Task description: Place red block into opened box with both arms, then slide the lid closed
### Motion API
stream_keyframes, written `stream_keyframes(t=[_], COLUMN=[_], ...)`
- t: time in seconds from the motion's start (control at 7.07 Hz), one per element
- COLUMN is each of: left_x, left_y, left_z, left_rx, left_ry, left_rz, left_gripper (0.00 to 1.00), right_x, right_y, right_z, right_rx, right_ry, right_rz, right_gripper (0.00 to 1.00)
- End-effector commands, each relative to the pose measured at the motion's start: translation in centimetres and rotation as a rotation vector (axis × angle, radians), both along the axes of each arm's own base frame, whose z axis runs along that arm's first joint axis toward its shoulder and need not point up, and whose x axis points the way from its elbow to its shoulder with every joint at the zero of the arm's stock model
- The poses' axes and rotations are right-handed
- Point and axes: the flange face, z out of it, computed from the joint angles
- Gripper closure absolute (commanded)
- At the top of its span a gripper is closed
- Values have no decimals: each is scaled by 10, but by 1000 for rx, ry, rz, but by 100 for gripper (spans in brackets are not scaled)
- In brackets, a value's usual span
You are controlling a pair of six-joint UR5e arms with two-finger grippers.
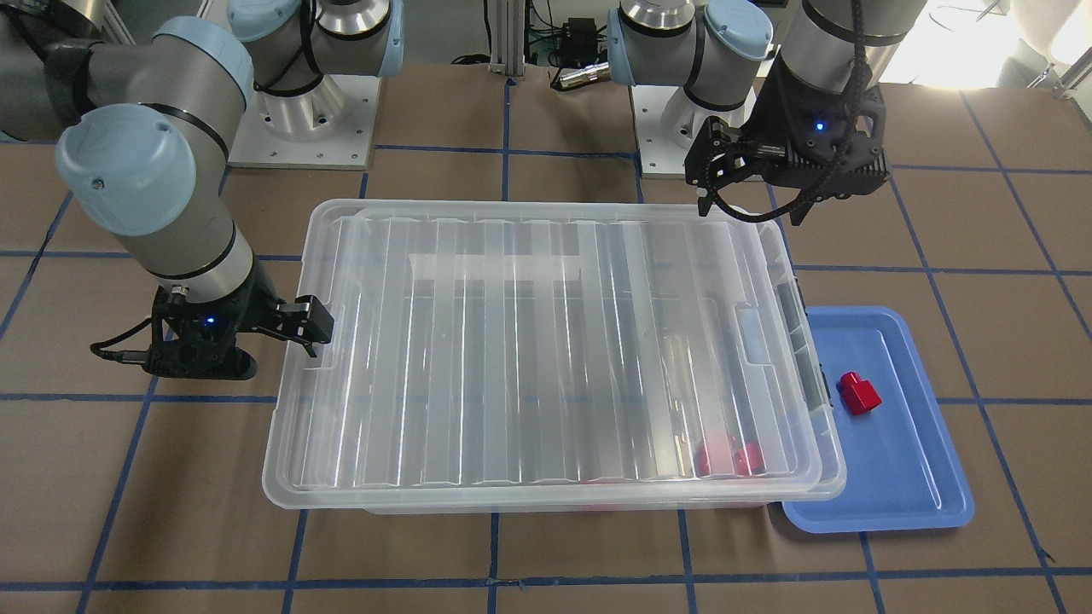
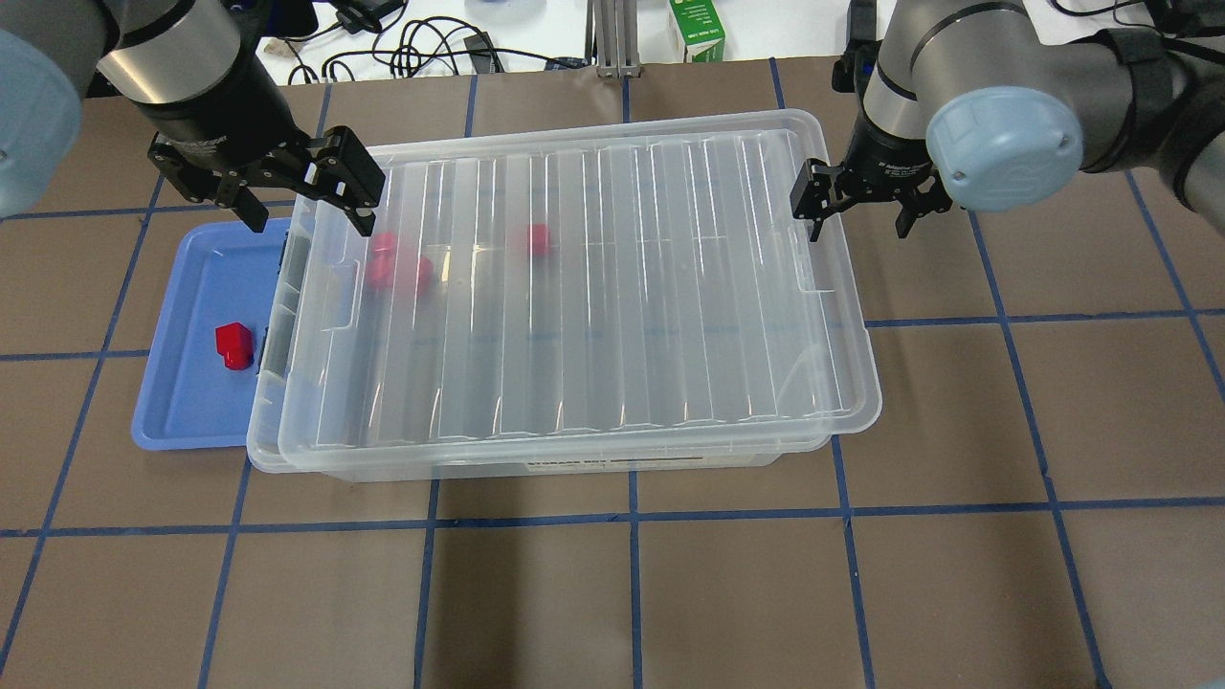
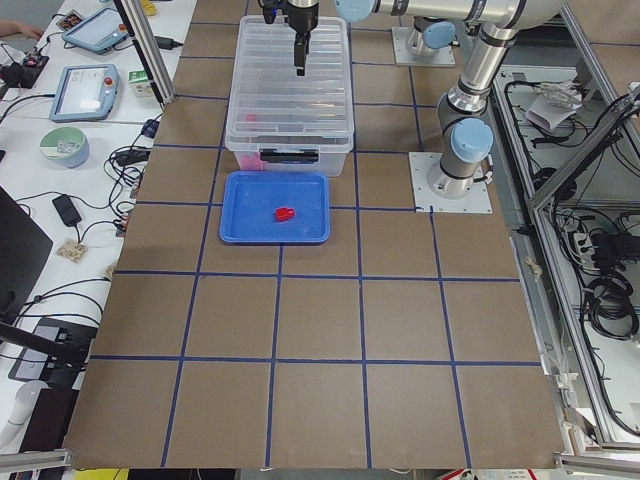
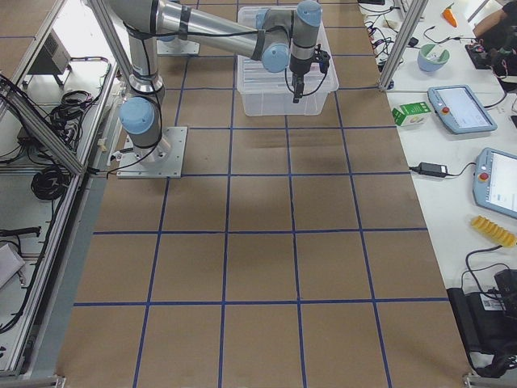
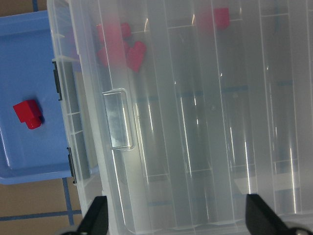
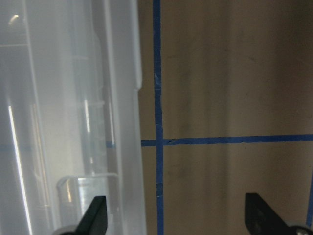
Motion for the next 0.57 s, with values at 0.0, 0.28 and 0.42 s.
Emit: stream_keyframes(t=[0.0,0.28,0.42], left_x=[0,2,4], left_y=[0,1,0], left_z=[0,2,3], left_rx=[0,-5,-8], left_ry=[0,-3,-8], left_rz=[0,3,9], left_gripper=[0,0,0], right_x=[-20,-46,-67], right_y=[0,-5,-7], right_z=[-3,-1,-1], right_rx=[11,7,13], right_ry=[106,159,158], right_rz=[19,37,29], right_gripper=[0,0,0])
